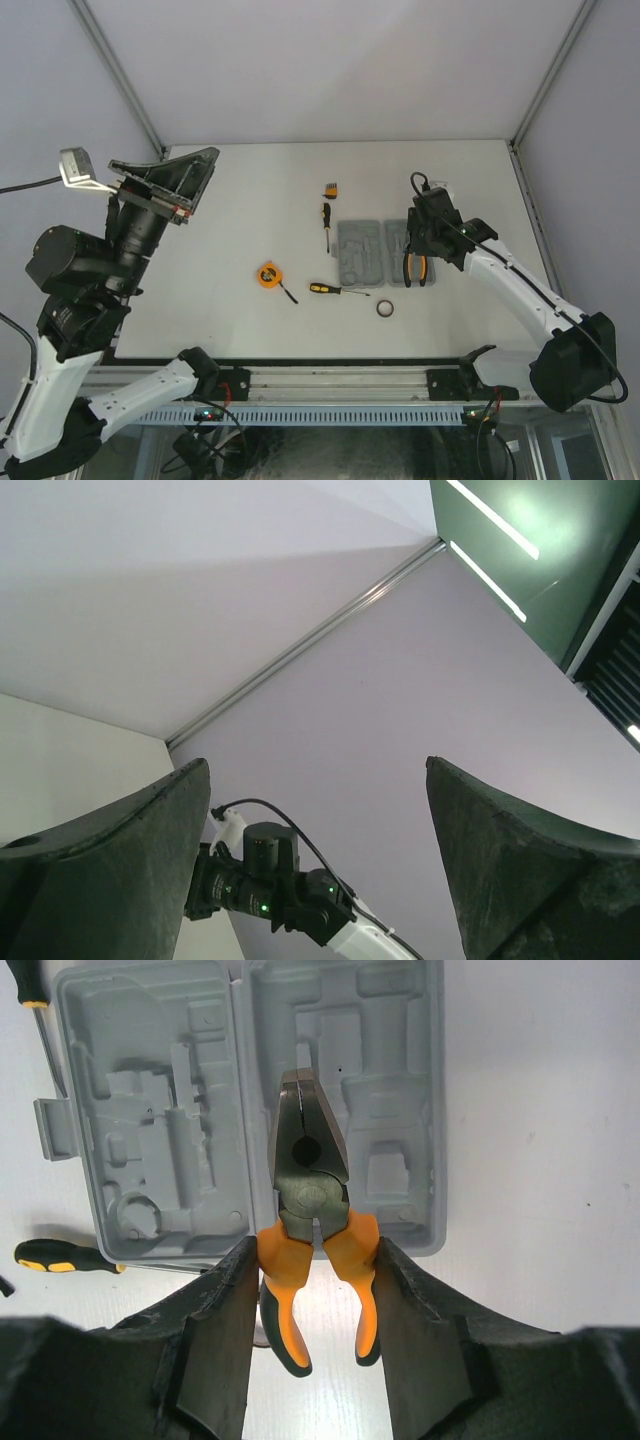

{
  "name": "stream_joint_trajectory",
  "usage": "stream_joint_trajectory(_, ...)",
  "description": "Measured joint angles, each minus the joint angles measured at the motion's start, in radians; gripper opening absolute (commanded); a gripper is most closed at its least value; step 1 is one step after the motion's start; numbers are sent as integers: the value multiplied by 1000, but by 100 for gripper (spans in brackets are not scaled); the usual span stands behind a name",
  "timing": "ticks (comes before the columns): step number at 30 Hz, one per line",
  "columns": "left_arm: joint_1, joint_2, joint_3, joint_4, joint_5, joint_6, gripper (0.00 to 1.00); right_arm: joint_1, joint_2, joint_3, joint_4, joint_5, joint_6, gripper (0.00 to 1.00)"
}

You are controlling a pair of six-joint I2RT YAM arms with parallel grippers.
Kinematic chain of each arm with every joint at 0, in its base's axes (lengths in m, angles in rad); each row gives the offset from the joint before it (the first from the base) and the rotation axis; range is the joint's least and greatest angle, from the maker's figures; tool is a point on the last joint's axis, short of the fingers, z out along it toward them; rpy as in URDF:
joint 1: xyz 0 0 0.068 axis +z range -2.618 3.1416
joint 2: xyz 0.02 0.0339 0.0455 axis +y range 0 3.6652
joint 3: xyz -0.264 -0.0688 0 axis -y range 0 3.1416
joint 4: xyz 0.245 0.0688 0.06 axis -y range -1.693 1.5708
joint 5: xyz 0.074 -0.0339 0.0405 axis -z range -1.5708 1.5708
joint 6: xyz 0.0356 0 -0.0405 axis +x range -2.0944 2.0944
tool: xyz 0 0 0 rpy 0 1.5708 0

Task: Sort the tools into containers
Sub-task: Place the pliers in the storage box.

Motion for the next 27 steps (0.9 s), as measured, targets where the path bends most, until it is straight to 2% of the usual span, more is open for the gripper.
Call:
stream_joint_trajectory(14, -8, -45, -38, 4, -90, 45, 94, 12, 3, 0, 0, 6, 5, 12)
stream_joint_trajectory(17, -8, -27, -30, 4, -87, 51, 94, 18, 3, 0, 1, 4, 7, 12)
stream_joint_trajectory(23, -8, 5, -36, 0, -58, 60, 100, 55, 20, 0, 21, -16, 15, 11)
stream_joint_trajectory(27, -8, 2, -73, -23, -50, 85, 100, 65, 39, 0, 29, -20, 15, 11)
